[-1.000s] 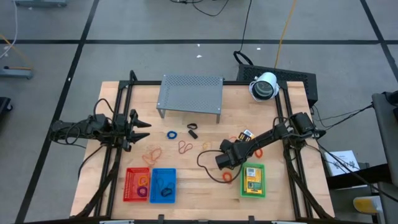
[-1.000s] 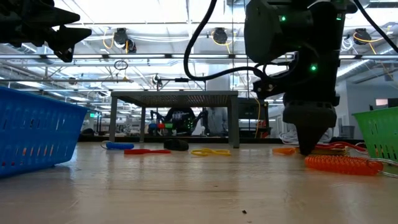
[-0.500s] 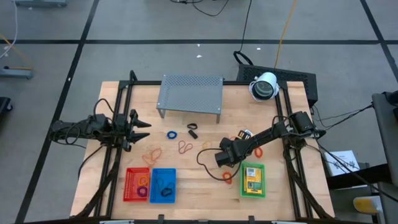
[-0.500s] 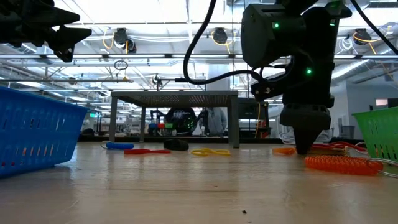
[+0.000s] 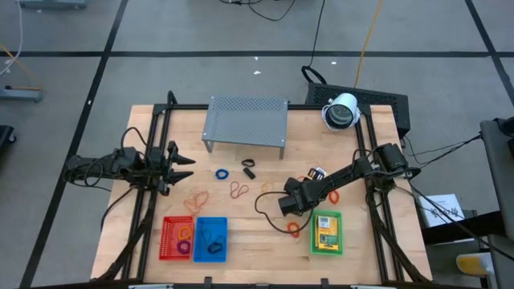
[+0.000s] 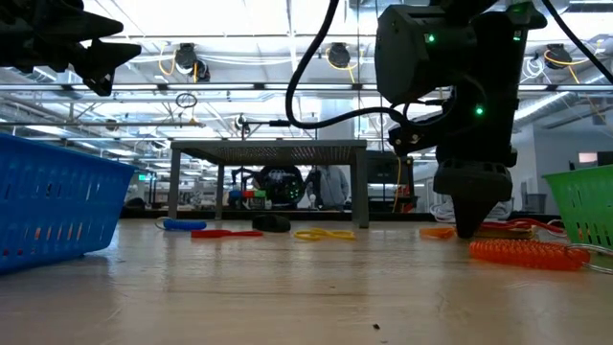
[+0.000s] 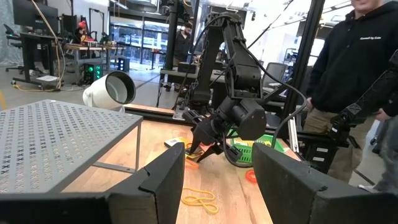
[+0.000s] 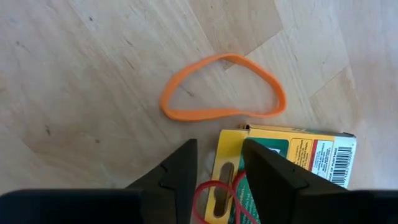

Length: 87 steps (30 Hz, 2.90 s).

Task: Pick & Place Office Desk Supplies
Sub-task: Put the yellow crayon box into the green bin

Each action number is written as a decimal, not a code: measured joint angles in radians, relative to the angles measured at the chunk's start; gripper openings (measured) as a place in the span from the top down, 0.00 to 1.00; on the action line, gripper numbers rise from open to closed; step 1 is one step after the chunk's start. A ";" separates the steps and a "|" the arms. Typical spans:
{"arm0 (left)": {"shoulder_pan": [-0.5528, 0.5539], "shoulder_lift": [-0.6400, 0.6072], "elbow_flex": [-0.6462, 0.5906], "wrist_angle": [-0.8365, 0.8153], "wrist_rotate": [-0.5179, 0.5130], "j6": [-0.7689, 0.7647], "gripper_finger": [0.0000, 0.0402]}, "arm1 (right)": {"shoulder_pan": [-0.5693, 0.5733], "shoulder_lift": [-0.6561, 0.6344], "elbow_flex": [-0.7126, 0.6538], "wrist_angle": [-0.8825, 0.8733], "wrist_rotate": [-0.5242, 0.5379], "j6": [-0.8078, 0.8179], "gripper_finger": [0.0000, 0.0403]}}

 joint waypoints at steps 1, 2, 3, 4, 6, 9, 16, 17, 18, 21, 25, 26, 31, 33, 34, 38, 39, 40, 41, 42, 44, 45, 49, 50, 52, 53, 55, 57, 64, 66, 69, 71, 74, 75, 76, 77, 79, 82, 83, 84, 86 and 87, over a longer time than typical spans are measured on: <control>0.000 0.000 0.000 0.000 0.000 0.000 0.51 | 0.000 0.000 0.000 -0.001 0.000 0.000 0.70; 0.000 0.000 0.000 0.000 0.000 0.000 0.51 | 0.000 0.000 0.000 -0.002 0.000 0.000 0.72; 0.000 0.000 0.000 0.000 0.000 0.000 0.51 | 0.000 0.000 0.000 -0.003 0.000 0.000 0.73; 0.000 0.000 0.000 0.000 0.000 0.000 0.51 | -0.001 0.001 -0.001 -0.003 0.000 0.000 0.76; 0.000 0.000 0.000 0.000 0.000 0.000 0.51 | -0.005 0.001 -0.001 -0.003 -0.002 0.000 0.81; 0.000 0.000 0.000 0.000 0.000 0.000 0.51 | -0.011 0.002 -0.001 -0.002 -0.004 0.000 0.90; 0.000 0.000 0.000 0.000 0.000 0.000 0.51 | -0.013 0.002 -0.001 0.000 -0.002 0.000 0.99; 0.000 0.000 0.000 0.000 0.000 0.000 0.51 | -0.013 -0.001 -0.001 0.000 -0.002 0.002 0.99; 0.000 0.000 0.000 0.000 0.000 0.000 0.51 | -0.013 -0.007 -0.001 0.003 -0.002 0.005 1.00; 0.000 0.000 0.000 0.000 0.000 0.000 0.51 | -0.013 -0.026 -0.003 0.006 -0.008 0.013 1.00; 0.000 0.000 0.000 0.000 0.000 0.000 0.51 | -0.013 -0.048 -0.007 -0.007 -0.014 0.026 1.00; 0.000 0.000 0.000 0.000 0.000 0.000 0.51 | -0.013 -0.052 -0.007 -0.004 -0.014 0.026 1.00; 0.000 0.000 0.000 0.000 0.000 0.000 0.51 | -0.013 -0.056 -0.005 0.011 -0.021 0.043 0.99; 0.000 0.000 0.000 0.000 0.000 0.000 0.51 | -0.012 -0.057 -0.005 0.024 -0.038 0.047 0.97; 0.000 0.000 0.000 0.000 0.000 0.000 0.51 | -0.011 -0.057 -0.005 0.026 -0.038 0.046 0.96; 0.000 0.000 0.000 0.000 0.000 0.000 0.51 | -0.005 -0.057 -0.005 0.023 -0.036 0.046 0.88; 0.000 0.000 0.000 0.000 0.000 0.000 0.51 | -0.005 -0.057 -0.005 0.024 -0.036 0.046 0.85; 0.000 0.000 0.000 0.000 0.000 0.000 0.51 | -0.005 -0.057 -0.004 0.023 -0.036 0.046 0.83; 0.000 0.000 0.000 0.000 0.000 0.000 0.51 | -0.005 -0.057 -0.004 0.023 -0.036 0.046 0.81; 0.000 0.000 0.000 0.000 0.000 0.000 0.51 | -0.005 -0.057 -0.003 0.023 -0.036 0.046 0.79; 0.000 0.000 0.000 0.000 0.000 0.000 0.51 | -0.005 -0.057 -0.003 0.024 -0.036 0.046 0.76; 0.000 0.000 0.000 0.000 0.000 0.000 0.51 | -0.005 -0.058 -0.003 0.024 -0.037 0.045 0.74; 0.000 0.000 0.000 0.000 0.000 0.000 0.51 | 0.002 -0.058 -0.003 0.021 -0.037 0.039 0.70; 0.000 0.000 0.000 0.000 0.000 0.000 0.51 | 0.002 -0.058 -0.003 0.018 -0.037 0.032 0.69; 0.000 0.000 0.000 0.000 0.000 0.000 0.51 | 0.002 -0.059 -0.003 0.015 -0.045 0.027 0.69; 0.000 0.000 0.000 0.000 0.000 0.000 0.51 | 0.002 -0.059 -0.002 0.014 -0.058 0.027 0.68; 0.000 0.000 0.000 0.000 0.000 0.000 0.51 | 0.002 -0.062 0.004 0.006 -0.079 0.027 0.68; 0.000 0.000 0.000 0.000 0.000 0.000 0.51 | 0.003 -0.081 0.006 0.001 -0.088 0.026 0.68; 0.000 0.000 0.000 0.000 0.000 0.000 0.51 | -0.001 -0.112 0.008 -0.047 -0.009 0.048 0.68; 0.000 0.000 0.000 0.000 0.000 0.000 0.51 | -0.001 -0.111 0.008 -0.057 -0.003 0.047 0.68; 0.000 0.000 0.000 0.000 0.000 0.000 0.51 | -0.003 -0.111 0.006 -0.061 -0.002 0.043 0.68; 0.000 0.000 0.000 0.000 0.000 0.000 0.51 | -0.005 -0.111 -0.002 -0.054 -0.001 0.045 0.68; 0.000 0.000 0.000 0.000 0.000 0.000 0.51 | -0.008 -0.111 -0.017 -0.053 0.000 0.045 0.68; 0.000 0.000 0.000 0.000 0.000 0.000 0.51 | -0.008 -0.111 -0.025 -0.048 0.000 0.045 0.68; 0.000 0.000 0.000 0.000 0.000 0.000 0.51 | -0.008 -0.111 -0.035 -0.040 0.000 0.045 0.68; 0.000 0.000 0.000 0.000 0.000 0.000 0.51 | -0.008 -0.111 -0.044 -0.031 -0.001 0.045 0.68; 0.000 0.000 0.000 0.000 0.000 0.000 0.51 | -0.007 -0.111 -0.060 -0.010 -0.004 0.045 0.68; 0.000 0.000 0.000 0.000 0.000 0.000 0.51 | -0.007 -0.110 -0.075 0.015 -0.006 0.045 0.68; 0.000 0.000 0.000 0.000 0.000 0.000 0.51 | -0.007 -0.110 -0.075 0.020 -0.005 0.045 0.68; 0.000 0.000 0.000 0.000 0.000 0.000 0.51 | -0.007 -0.110 -0.075 0.025 -0.005 0.045 0.68; 0.000 0.000 0.000 0.000 0.000 0.000 0.51 | -0.010 -0.110 -0.075 0.025 0.001 0.045 0.68; 0.000 0.000 0.000 0.000 0.000 0.000 0.51 | -0.012 -0.110 -0.075 0.025 0.009 0.045 0.68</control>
